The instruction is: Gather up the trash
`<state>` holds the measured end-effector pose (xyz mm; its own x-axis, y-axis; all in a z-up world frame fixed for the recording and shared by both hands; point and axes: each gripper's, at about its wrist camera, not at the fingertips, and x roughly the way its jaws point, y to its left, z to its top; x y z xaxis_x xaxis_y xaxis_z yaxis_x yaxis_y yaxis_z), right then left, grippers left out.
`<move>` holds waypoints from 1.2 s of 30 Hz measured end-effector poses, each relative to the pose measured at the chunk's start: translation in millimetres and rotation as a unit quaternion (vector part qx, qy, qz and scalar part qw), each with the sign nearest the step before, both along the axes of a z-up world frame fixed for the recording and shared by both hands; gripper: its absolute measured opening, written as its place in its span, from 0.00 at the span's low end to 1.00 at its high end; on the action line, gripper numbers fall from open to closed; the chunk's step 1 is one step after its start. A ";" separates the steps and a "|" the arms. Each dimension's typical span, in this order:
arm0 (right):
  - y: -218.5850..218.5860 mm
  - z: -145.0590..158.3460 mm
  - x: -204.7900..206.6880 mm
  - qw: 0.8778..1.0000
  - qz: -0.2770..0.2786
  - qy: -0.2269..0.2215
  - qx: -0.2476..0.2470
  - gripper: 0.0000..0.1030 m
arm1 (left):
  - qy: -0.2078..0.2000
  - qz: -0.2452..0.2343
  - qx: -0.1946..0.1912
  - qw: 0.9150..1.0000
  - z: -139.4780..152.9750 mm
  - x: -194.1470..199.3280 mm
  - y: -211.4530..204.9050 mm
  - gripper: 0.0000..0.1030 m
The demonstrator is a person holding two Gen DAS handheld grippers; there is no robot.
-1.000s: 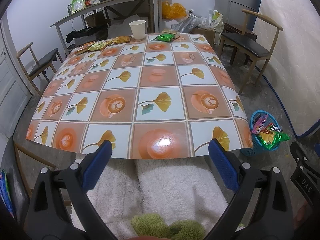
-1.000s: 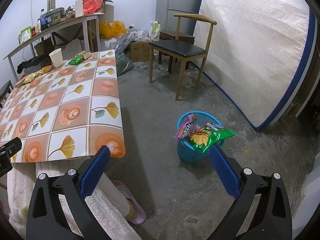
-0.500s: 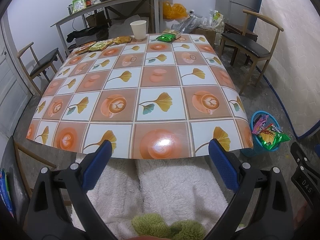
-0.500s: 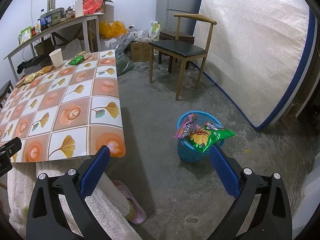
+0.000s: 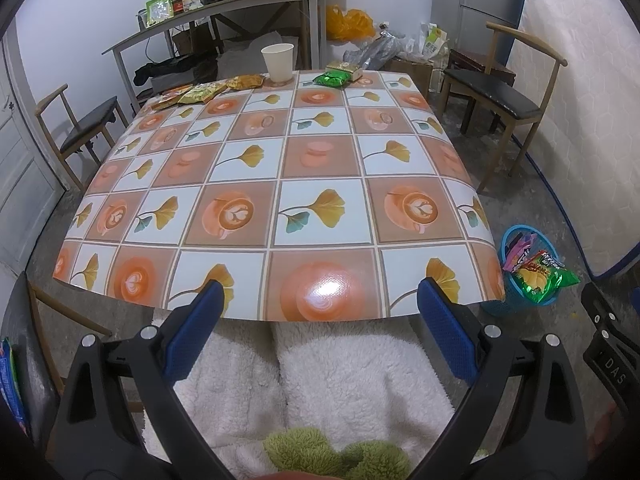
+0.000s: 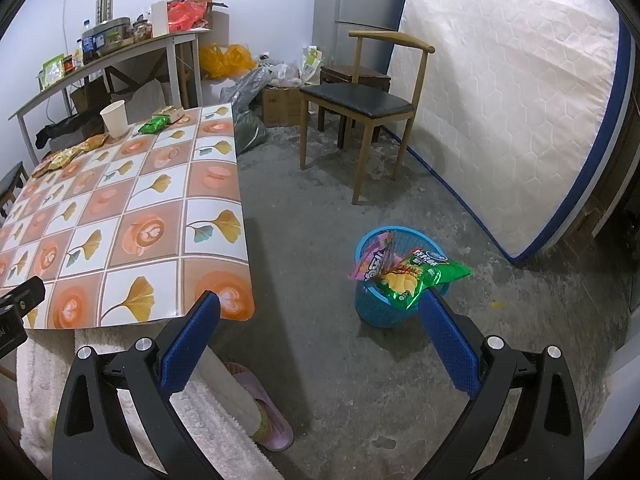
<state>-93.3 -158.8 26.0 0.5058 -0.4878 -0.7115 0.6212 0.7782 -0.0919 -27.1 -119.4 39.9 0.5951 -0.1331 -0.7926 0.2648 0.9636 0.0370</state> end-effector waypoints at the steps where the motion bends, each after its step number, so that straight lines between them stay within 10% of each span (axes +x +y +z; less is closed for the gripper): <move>1: 0.1 0.4 0.1 1.000 0.000 0.000 0.000 0.94 | 0.000 0.000 0.000 1.000 0.4 0.4 0.8 0.90; 36: 3.4 3.0 1.9 1.000 -0.002 -0.003 -0.001 0.94 | -0.001 0.004 -0.003 1.000 4.4 2.7 4.6 0.90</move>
<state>-91.4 -155.4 29.0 0.5075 -0.4907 -0.7083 0.6248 0.7756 -0.0897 -24.4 -114.8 44.4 0.5975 -0.1320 -0.7909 0.2563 0.9661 0.0324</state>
